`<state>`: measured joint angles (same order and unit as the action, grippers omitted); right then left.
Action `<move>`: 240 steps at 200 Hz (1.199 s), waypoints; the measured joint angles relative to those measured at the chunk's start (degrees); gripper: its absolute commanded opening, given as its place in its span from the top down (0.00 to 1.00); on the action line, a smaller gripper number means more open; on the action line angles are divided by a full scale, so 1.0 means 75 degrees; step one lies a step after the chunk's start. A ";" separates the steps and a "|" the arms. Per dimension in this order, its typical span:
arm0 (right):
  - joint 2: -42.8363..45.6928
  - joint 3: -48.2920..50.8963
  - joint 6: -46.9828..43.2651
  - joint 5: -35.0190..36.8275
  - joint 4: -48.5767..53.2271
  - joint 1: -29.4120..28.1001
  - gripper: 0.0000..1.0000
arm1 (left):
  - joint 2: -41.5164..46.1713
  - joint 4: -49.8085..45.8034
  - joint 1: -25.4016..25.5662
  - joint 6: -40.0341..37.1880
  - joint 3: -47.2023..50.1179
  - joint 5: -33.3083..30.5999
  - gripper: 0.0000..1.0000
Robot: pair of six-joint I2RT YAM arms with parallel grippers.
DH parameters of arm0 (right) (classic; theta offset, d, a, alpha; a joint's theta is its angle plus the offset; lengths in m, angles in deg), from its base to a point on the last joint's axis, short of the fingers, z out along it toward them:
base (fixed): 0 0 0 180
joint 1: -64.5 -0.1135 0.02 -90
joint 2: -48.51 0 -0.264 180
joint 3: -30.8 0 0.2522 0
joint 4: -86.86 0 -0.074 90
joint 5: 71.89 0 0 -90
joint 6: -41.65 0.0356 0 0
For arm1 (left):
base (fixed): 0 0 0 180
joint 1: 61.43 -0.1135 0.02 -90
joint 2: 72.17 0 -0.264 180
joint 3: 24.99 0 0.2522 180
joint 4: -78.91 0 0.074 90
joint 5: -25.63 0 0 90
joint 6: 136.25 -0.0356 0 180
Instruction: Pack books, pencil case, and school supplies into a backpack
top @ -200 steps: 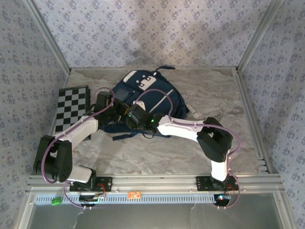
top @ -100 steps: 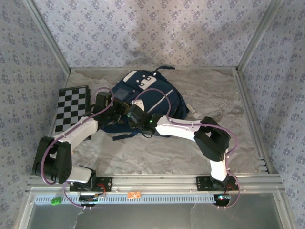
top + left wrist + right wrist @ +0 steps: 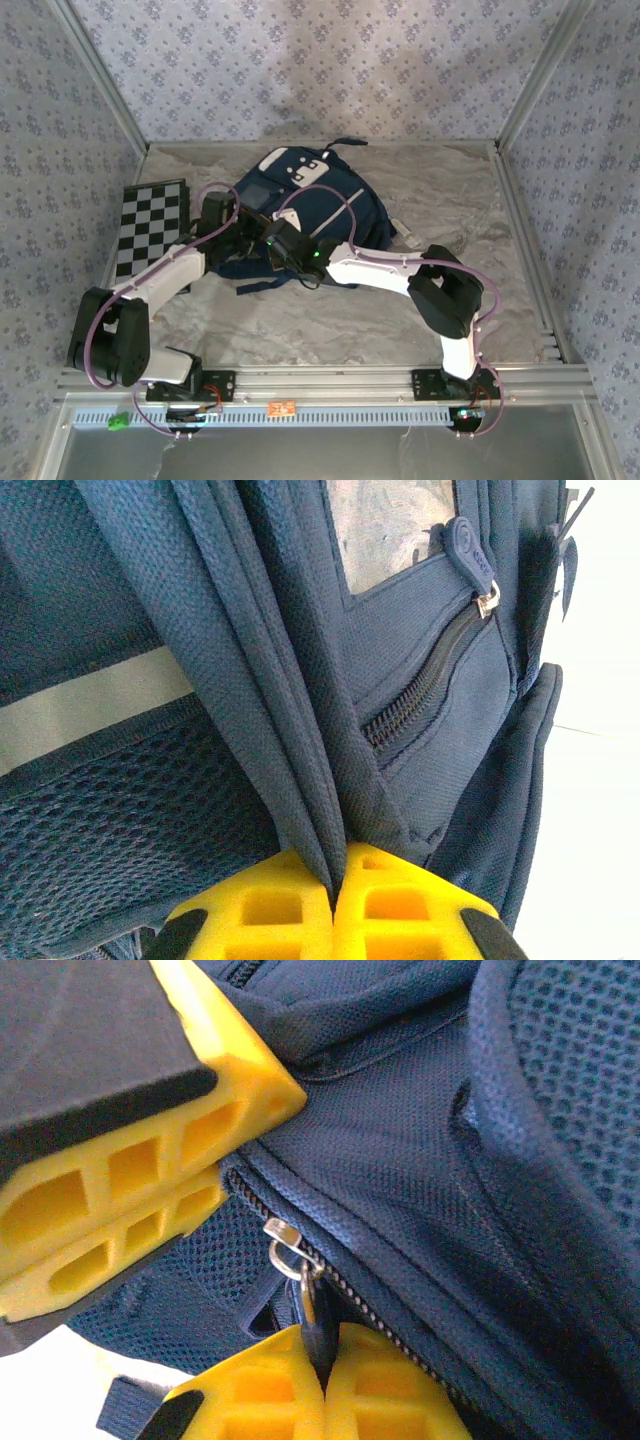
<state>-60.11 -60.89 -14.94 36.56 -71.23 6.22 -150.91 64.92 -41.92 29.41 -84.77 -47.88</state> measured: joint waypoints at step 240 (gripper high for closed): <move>0.2192 0.2221 0.0265 -0.0644 0.0189 0.0326 1.00 | -0.0192 -0.0734 -0.0323 -0.0571 -0.0463 0.0699 1.00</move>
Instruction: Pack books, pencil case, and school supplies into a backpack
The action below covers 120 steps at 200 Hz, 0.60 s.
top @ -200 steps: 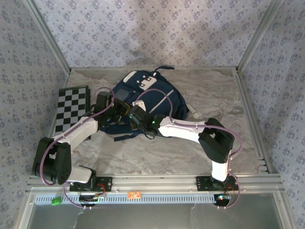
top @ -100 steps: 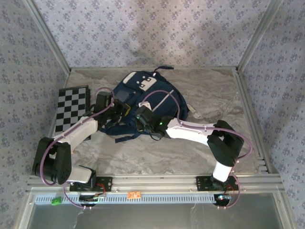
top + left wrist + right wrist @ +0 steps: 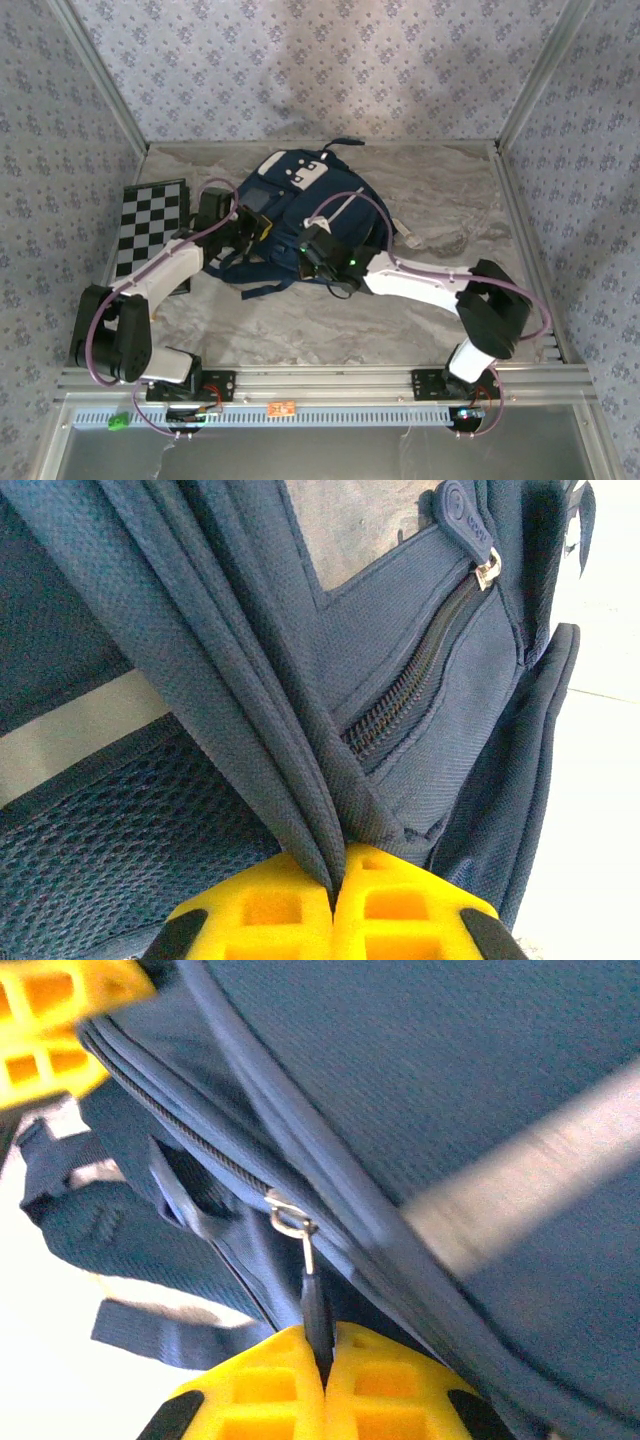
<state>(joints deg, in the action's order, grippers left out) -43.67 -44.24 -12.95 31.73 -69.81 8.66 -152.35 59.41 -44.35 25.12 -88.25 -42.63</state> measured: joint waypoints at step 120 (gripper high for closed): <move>-0.0157 -0.0624 -0.0729 -0.0729 0.0629 0.0096 1.00 | -0.2279 -0.0985 -0.1475 -0.2570 -0.2498 0.0373 0.78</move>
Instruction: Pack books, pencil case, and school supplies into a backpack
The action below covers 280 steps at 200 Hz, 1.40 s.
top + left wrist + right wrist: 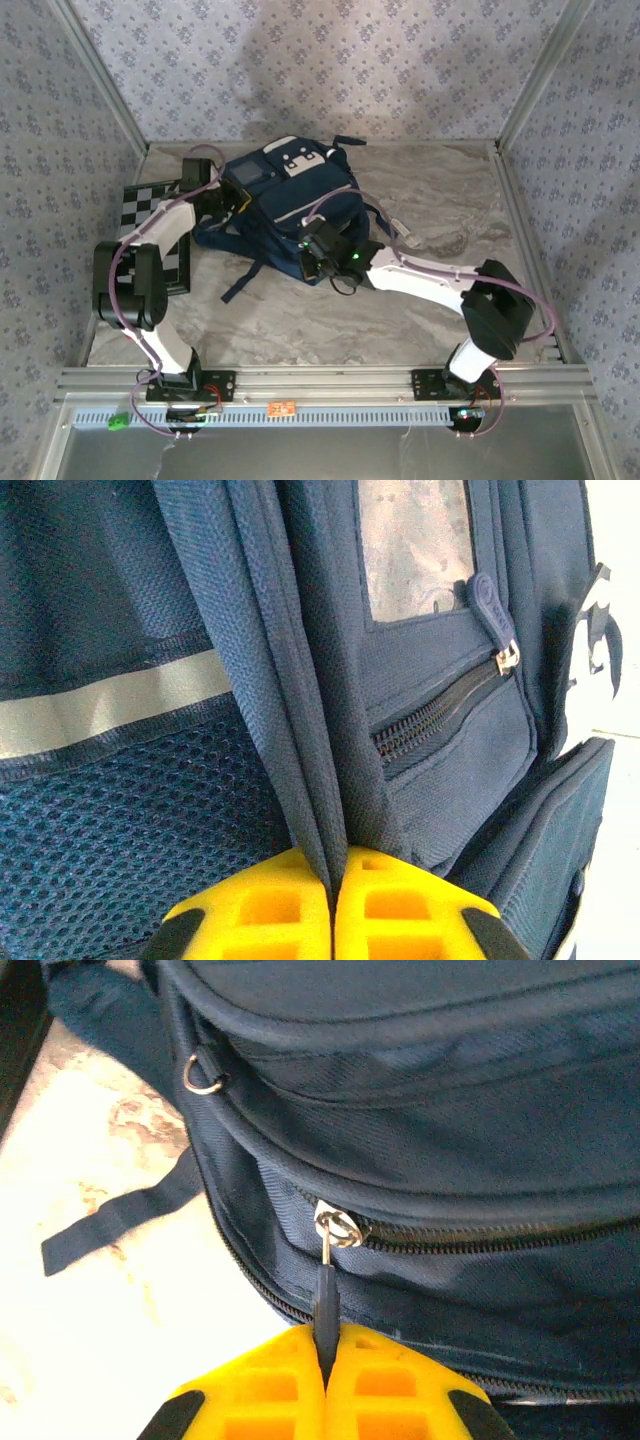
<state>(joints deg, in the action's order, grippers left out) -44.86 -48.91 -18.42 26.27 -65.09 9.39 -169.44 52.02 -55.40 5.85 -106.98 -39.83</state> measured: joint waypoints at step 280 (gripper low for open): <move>-0.0152 0.0219 0.0338 -0.0149 -0.0673 0.0102 1.00 | 0.2952 0.2072 0.2512 0.3532 0.3818 -0.1821 1.00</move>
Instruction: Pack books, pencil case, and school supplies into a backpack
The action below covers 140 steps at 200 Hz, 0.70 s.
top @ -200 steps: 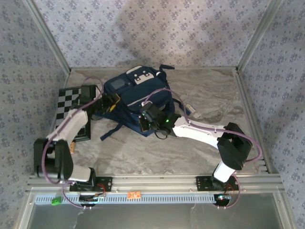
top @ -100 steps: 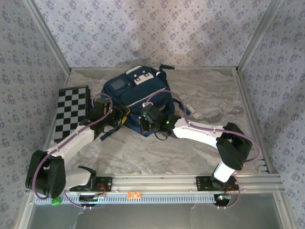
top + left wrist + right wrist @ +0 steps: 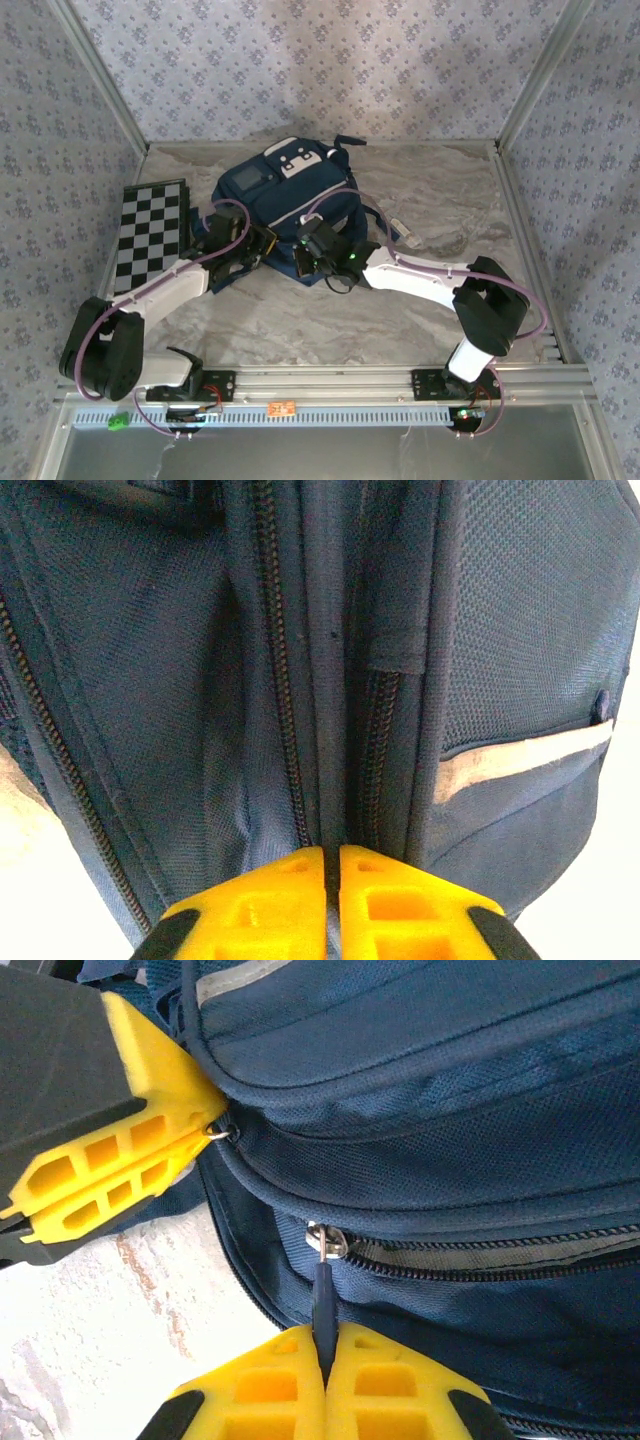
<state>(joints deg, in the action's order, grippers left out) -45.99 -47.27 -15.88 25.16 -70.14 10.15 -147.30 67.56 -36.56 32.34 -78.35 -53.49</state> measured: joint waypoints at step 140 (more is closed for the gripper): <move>0.1037 0.0577 -0.1716 0.0201 0.0833 0.0533 1.00 | -0.0597 -0.1142 -0.2428 -0.2218 -0.1472 0.1090 1.00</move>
<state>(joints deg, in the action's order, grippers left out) -38.21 -42.95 -28.75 26.66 -63.89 14.15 -151.78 58.99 -54.77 15.70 -89.38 -45.32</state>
